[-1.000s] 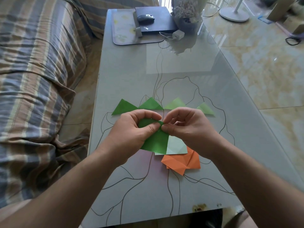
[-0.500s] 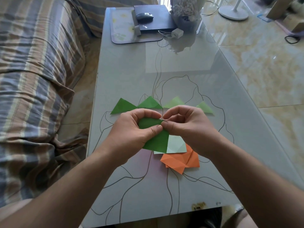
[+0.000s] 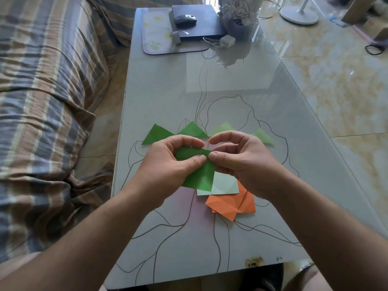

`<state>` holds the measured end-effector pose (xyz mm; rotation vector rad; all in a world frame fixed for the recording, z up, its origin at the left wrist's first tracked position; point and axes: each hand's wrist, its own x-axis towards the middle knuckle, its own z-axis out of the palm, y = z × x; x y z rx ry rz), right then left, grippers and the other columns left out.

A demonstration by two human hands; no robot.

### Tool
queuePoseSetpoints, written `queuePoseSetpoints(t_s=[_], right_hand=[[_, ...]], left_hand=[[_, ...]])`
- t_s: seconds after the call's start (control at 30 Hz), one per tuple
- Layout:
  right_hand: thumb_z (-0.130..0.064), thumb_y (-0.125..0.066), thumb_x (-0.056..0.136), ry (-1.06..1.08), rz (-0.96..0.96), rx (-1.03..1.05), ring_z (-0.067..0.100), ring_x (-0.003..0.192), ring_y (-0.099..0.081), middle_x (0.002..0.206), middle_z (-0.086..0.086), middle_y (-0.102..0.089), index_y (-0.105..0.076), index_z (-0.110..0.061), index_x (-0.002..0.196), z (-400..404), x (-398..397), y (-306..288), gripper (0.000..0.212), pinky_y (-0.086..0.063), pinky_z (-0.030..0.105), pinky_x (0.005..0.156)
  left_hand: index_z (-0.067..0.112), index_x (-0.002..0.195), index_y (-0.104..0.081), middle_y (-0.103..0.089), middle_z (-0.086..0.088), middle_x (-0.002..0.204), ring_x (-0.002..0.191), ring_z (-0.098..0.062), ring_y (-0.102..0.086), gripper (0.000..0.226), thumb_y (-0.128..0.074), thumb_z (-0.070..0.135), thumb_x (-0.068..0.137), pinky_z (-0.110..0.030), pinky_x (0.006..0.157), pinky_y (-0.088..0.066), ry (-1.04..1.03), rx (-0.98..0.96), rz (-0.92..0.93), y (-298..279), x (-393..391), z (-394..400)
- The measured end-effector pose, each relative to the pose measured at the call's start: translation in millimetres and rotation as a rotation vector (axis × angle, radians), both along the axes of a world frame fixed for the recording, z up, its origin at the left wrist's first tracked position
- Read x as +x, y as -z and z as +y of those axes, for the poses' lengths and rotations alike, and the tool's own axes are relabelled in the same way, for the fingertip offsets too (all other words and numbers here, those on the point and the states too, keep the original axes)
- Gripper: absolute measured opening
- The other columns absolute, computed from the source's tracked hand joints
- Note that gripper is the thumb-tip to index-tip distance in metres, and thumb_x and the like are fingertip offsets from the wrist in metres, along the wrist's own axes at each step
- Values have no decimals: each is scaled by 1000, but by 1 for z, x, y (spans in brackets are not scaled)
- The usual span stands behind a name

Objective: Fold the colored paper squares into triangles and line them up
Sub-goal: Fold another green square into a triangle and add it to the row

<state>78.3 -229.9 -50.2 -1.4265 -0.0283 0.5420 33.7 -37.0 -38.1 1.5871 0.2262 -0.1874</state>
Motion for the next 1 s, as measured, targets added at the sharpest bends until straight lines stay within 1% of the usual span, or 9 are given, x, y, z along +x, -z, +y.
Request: queuePoseSetpoints(t_s=[0.1, 0.17, 0.23, 0.3, 0.4, 0.6, 0.73, 0.87, 1.0], right_hand=[[2, -78, 86, 6, 44, 11, 31, 87, -65, 88, 11, -70, -75, -14, 103, 1, -1, 0, 24, -51, 60, 102], [2, -78, 85, 6, 51, 22, 34, 89, -64, 89, 12, -69, -75, -16, 101, 3, -2, 0, 24, -48, 65, 104], [3, -77, 86, 16, 53, 21, 33, 88, -63, 88, 10, -68, -75, -16, 100, 4, -3, -1, 24, -46, 65, 104], [4, -74, 88, 21, 55, 21, 32, 87, -61, 84, 6, -68, -74, -15, 100, 4, -2, 0, 23, -49, 62, 103], [3, -74, 88, 30, 74, 37, 30, 84, -60, 80, 5, -67, -72, -14, 101, 4, -2, -1, 22, -50, 54, 94], [8, -73, 86, 73, 95, 60, 21, 70, -59, 71, 5, -59, -71, -11, 103, 5, -1, 0, 26, -51, 49, 87], [8, -72, 87, 61, 124, 66, 19, 66, -59, 69, 3, -59, -70, -12, 105, 6, -2, -1, 26, -54, 36, 75], [7, -68, 91, 33, 155, 62, 20, 69, -61, 75, 4, -61, -70, -13, 107, 6, -2, -2, 26, -53, 36, 75], [8, -69, 89, 74, 98, 31, 21, 68, -61, 70, 3, -63, -70, -11, 105, 6, -2, -1, 25, -54, 35, 74]], left_hand=[[16, 104, -76, -79, -6, 97, 90, -24, -78, 22, -81, 6, 85, -35, 77, -64, -9, -20, 26, 1, 0, 1], [16, 103, -76, -79, -8, 97, 90, -25, -78, 21, -81, 5, 85, -35, 77, -64, -14, -27, 38, 1, 1, 1], [16, 102, -76, -79, -8, 96, 89, -25, -78, 21, -80, 4, 85, -35, 78, -64, -16, -40, 46, 2, 1, 1], [15, 102, -76, -79, -8, 96, 89, -25, -78, 21, -80, 3, 85, -34, 78, -64, -18, -52, 51, 1, 1, 1], [14, 102, -76, -79, -8, 97, 90, -26, -78, 21, -80, 2, 85, -38, 81, -64, -22, -61, 58, 1, 2, 0], [14, 102, -76, -79, -8, 97, 91, -27, -77, 21, -78, 0, 86, -39, 82, -64, -13, -70, 66, 1, 1, -1], [16, 105, -74, -79, -10, 97, 92, -28, -77, 25, -77, -1, 87, -37, 82, -64, 3, -59, 59, 0, 1, 0], [17, 105, -74, -79, -8, 96, 91, -28, -77, 26, -77, -2, 87, -37, 81, -64, 11, -50, 63, 0, 0, 0], [20, 111, -72, -79, -12, 97, 93, -32, -77, 32, -76, -2, 88, -43, 86, -64, 17, -32, 69, 0, 0, 1]])
